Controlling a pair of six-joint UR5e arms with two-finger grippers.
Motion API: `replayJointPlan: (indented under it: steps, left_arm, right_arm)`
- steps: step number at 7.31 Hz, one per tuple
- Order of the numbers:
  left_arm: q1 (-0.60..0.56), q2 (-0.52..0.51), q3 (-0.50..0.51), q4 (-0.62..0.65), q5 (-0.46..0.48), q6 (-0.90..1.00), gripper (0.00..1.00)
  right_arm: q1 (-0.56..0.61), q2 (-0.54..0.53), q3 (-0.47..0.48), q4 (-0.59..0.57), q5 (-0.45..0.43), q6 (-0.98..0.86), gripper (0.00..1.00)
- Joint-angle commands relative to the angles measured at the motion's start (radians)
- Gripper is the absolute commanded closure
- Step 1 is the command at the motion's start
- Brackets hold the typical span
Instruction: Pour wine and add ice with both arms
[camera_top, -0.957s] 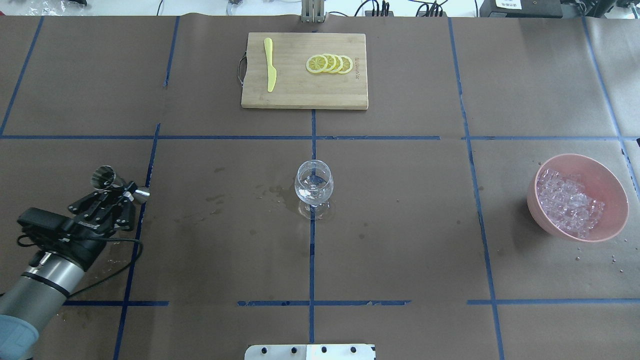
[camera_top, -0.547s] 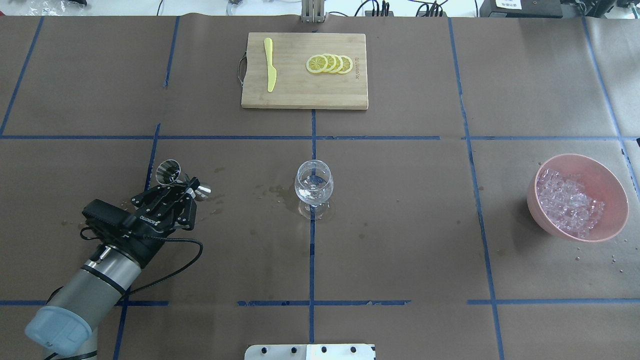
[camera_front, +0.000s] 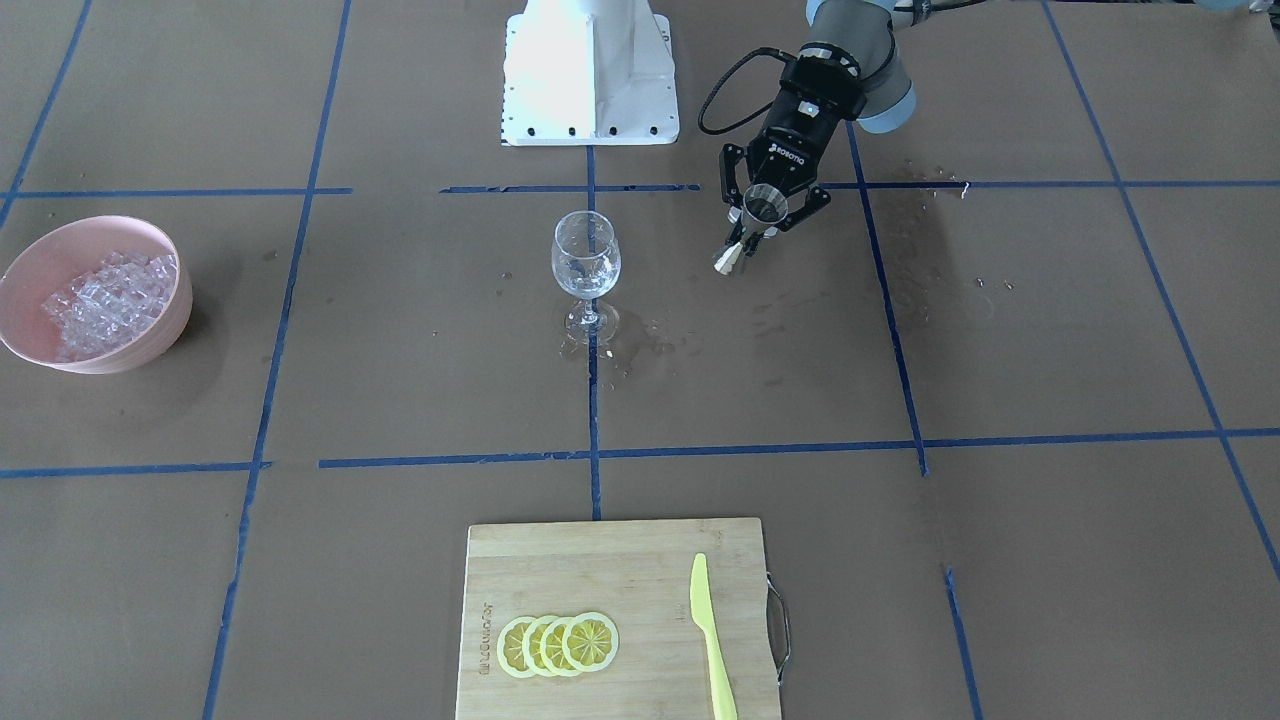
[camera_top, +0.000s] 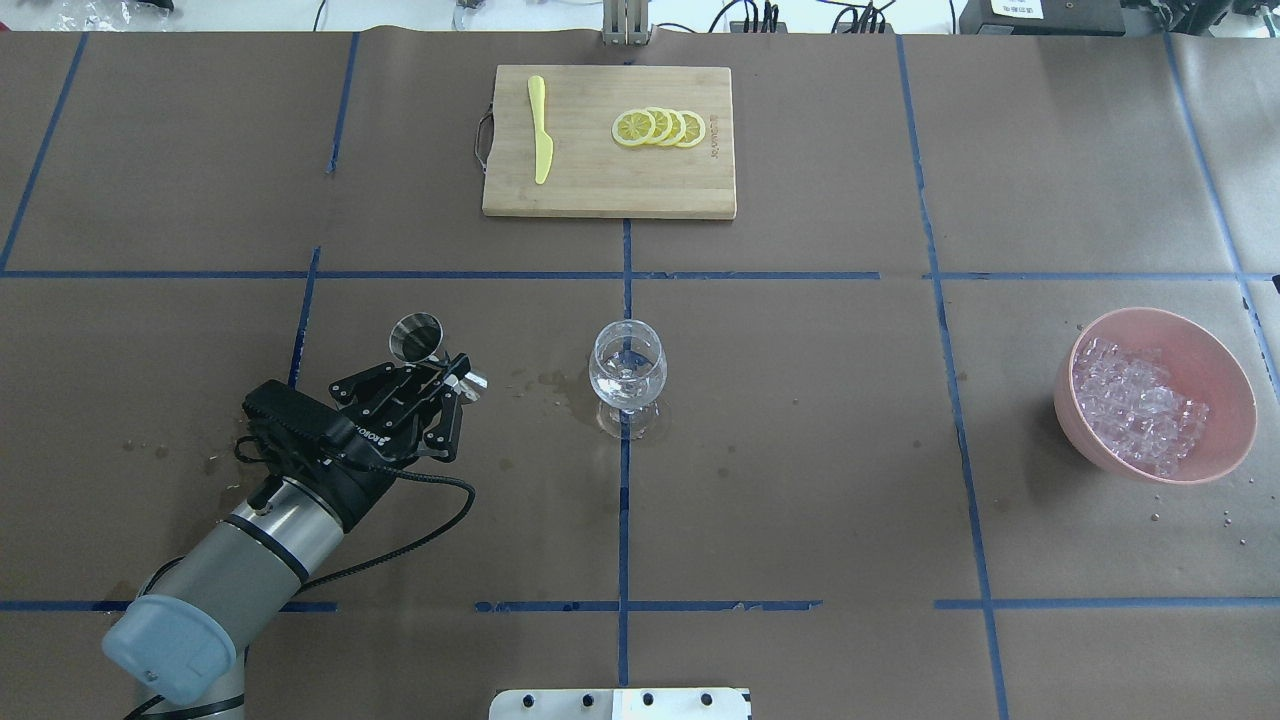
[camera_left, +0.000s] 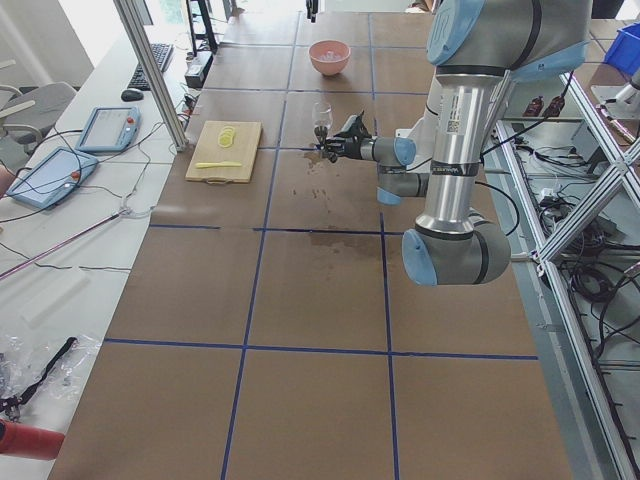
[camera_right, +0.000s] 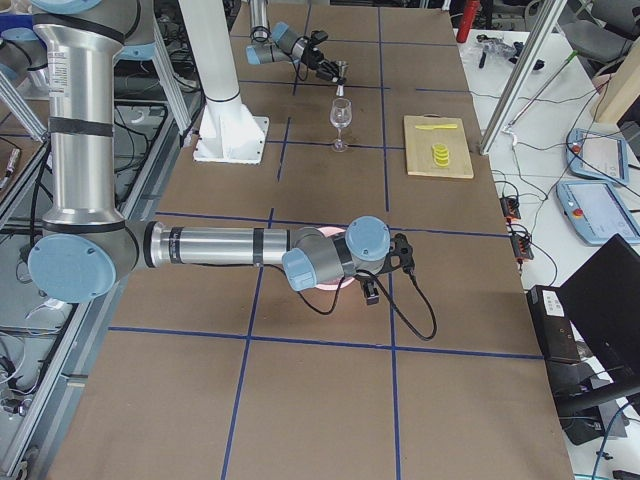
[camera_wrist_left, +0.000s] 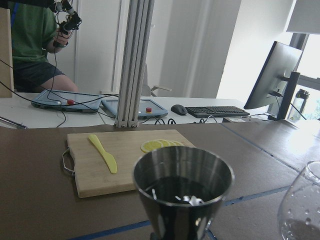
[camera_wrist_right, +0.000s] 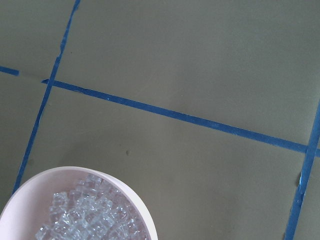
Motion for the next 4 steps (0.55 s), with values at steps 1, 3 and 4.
replayJointPlan:
  steps: [1, 3, 4]
  left_arm:
    - [-0.006, -0.018, -0.018, 0.018, -0.053, 0.076, 1.00]
    - [-0.014, -0.053, -0.035, 0.076, -0.057, 0.083, 1.00]
    - [-0.017, -0.084, -0.036, 0.133, -0.057, 0.085, 1.00]
  right_arm:
    - [0.000, 0.000, 0.002, 0.000, 0.002, 0.000, 0.00]
    - [0.000, 0.000, 0.001, 0.000, 0.000, 0.000, 0.00]
    - [0.000, 0.000, -0.001, 0.000, 0.000, 0.000, 0.00]
